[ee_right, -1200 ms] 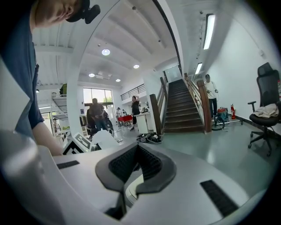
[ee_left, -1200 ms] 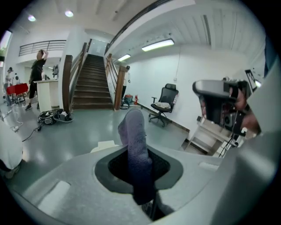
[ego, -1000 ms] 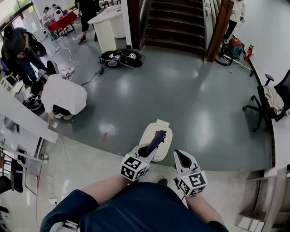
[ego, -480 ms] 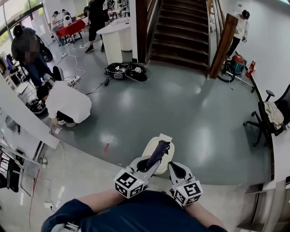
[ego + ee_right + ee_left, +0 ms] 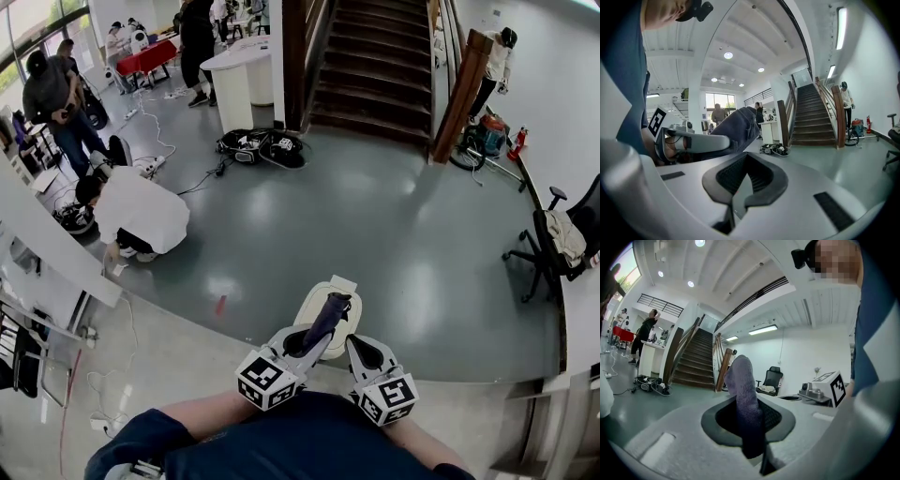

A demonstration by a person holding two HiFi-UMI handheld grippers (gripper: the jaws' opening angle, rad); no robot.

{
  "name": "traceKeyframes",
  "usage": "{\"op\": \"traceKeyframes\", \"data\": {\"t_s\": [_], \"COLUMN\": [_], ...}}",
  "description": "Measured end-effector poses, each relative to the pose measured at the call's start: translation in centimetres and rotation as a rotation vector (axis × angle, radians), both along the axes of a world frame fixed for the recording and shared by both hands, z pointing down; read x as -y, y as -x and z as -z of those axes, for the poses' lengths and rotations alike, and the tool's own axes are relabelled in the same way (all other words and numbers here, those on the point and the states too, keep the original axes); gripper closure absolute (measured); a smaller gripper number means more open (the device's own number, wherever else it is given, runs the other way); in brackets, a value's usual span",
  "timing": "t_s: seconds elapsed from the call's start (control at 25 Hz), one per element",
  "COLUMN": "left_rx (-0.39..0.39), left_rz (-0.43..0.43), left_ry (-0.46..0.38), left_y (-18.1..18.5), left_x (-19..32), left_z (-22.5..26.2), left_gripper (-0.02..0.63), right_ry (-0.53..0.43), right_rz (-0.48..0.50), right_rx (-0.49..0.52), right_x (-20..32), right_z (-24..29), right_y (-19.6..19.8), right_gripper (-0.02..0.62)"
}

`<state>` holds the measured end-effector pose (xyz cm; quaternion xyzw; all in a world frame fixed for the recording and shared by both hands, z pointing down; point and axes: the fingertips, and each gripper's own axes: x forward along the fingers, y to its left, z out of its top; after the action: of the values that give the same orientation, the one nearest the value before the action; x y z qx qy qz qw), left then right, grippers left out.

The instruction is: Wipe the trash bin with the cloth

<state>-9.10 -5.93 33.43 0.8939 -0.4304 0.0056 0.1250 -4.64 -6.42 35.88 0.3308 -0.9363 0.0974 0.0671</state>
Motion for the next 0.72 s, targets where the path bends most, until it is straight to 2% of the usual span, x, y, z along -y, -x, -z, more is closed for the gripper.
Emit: {"op": "traceKeyframes", "data": {"t_s": [0.72], "left_rx": [-0.006], "left_rz": [-0.018], "left_ry": [-0.007], "left_y": [-0.36], "left_x": [-0.85], "left_z": [0.38], "left_gripper": [0.555], "right_ry": [0.008], "right_rz": [-0.010], "right_rx": [0.003], "right_x": [-0.82], "right_z": [0.07], "right_y": [-0.26], "right_gripper": [0.591]}}
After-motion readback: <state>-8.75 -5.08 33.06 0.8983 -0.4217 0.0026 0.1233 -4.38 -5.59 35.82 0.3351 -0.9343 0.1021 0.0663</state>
